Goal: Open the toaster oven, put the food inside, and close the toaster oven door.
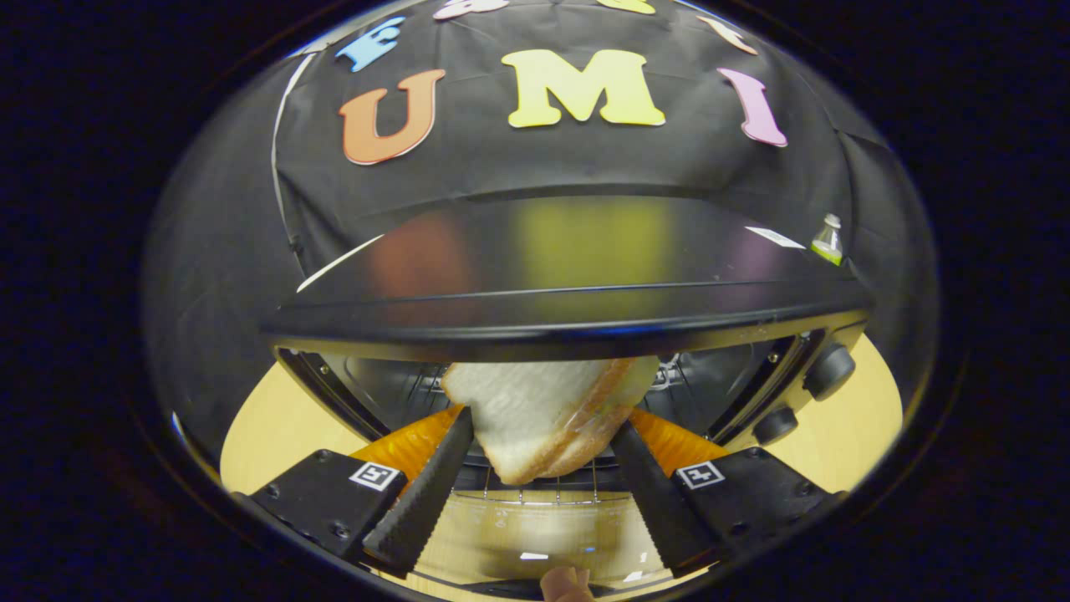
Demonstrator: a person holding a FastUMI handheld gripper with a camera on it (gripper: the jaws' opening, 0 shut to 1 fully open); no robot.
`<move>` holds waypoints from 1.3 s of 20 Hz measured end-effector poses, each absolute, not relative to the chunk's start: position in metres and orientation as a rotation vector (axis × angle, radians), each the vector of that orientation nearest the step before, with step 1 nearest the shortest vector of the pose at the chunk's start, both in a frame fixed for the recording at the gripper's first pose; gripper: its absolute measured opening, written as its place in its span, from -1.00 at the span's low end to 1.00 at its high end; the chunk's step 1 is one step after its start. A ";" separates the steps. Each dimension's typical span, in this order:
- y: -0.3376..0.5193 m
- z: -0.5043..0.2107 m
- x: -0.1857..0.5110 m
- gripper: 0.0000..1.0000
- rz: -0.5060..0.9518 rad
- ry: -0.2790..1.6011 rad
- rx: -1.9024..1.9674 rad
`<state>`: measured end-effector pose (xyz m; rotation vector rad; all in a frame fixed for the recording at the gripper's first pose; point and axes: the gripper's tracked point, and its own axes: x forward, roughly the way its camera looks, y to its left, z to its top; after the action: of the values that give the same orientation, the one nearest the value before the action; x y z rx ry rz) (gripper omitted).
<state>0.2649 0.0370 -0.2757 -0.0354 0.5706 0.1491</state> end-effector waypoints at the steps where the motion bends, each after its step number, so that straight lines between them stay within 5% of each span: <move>1: 0.040 -0.281 0.262 1.00 0.168 0.582 -0.049; 26: 0.012 -0.318 0.069 1.00 0.033 0.799 -0.073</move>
<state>0.0693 0.0118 -0.3178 -0.0730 0.7985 0.0330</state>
